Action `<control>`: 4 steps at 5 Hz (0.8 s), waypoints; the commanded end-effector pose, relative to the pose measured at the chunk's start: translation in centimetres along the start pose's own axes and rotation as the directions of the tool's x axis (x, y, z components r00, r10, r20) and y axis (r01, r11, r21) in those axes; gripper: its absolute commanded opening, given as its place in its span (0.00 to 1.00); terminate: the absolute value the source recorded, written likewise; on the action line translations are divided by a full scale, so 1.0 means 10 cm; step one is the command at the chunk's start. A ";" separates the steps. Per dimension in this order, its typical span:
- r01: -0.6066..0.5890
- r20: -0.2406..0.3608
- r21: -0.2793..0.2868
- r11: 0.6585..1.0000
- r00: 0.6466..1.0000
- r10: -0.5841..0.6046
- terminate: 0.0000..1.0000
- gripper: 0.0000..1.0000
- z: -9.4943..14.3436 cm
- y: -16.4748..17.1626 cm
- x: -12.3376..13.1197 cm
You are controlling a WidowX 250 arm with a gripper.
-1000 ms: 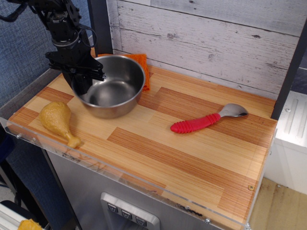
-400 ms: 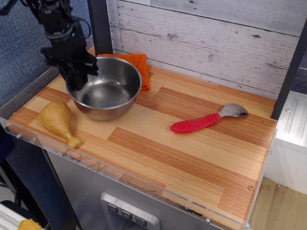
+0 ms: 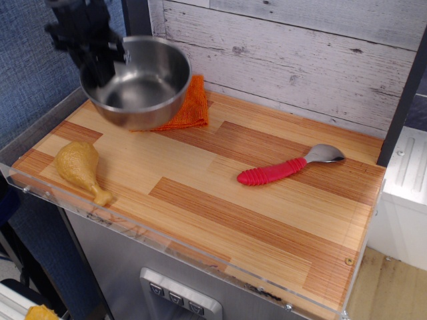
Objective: Hold the steel pan from top left side of the table to right edge of the table.
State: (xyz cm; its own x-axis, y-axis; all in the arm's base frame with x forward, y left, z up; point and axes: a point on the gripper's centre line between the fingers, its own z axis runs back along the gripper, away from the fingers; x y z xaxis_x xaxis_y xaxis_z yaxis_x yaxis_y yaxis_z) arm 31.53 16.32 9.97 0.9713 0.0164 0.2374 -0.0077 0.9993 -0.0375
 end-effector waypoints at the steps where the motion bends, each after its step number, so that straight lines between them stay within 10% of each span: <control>1: 0.166 0.090 -0.008 0.986 0.982 -0.164 0.00 0.00 0.48 -0.45 0.05; 4: 0.390 0.073 -0.040 0.920 0.920 -0.386 0.00 0.00 0.49 -1.22 -0.23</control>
State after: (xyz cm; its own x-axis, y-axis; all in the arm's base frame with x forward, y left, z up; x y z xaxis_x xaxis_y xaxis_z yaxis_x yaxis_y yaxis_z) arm 28.62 4.02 12.97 0.8946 -0.3672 0.2547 0.3839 0.9232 -0.0174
